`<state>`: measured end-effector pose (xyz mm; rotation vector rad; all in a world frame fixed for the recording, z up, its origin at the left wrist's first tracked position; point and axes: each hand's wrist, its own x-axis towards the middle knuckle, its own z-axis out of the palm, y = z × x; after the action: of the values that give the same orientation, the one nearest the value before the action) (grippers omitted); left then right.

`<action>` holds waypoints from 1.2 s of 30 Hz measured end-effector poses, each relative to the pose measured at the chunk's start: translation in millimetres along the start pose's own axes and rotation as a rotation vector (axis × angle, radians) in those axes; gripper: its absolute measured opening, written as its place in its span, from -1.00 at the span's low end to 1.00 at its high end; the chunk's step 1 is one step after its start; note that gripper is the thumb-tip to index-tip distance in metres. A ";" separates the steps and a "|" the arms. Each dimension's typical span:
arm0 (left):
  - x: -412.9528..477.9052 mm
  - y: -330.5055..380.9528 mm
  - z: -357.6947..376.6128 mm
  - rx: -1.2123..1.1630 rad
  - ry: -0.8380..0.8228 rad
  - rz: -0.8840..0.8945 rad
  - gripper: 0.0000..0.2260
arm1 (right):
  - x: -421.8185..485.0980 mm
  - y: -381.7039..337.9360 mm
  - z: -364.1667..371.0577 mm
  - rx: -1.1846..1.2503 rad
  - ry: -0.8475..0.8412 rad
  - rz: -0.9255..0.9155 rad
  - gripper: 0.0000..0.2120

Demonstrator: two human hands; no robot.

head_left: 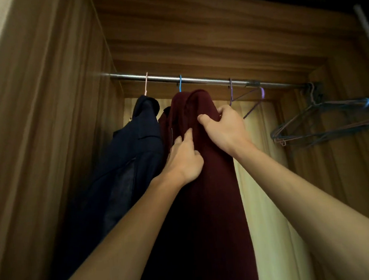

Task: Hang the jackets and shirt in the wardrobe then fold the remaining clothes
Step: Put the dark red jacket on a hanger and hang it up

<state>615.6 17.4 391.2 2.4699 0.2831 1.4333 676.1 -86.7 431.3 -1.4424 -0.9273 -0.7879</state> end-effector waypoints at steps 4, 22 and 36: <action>-33.8 12.8 -9.7 -0.049 0.060 0.050 -0.36 | -48.5 -1.8 -21.2 -0.098 0.038 -0.036 -0.71; -248.1 108.8 67.8 -0.223 -0.373 0.277 -0.84 | -282.0 14.8 -218.7 -0.879 -0.165 0.352 -0.74; -459.8 274.5 75.9 -0.463 -0.860 0.562 -0.71 | -498.4 -84.8 -429.3 -1.194 -0.069 0.872 -0.70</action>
<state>464.8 -390.2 69.4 2.5559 -0.8576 0.3566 394.8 -562.1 64.2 -2.6157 0.3254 -0.5907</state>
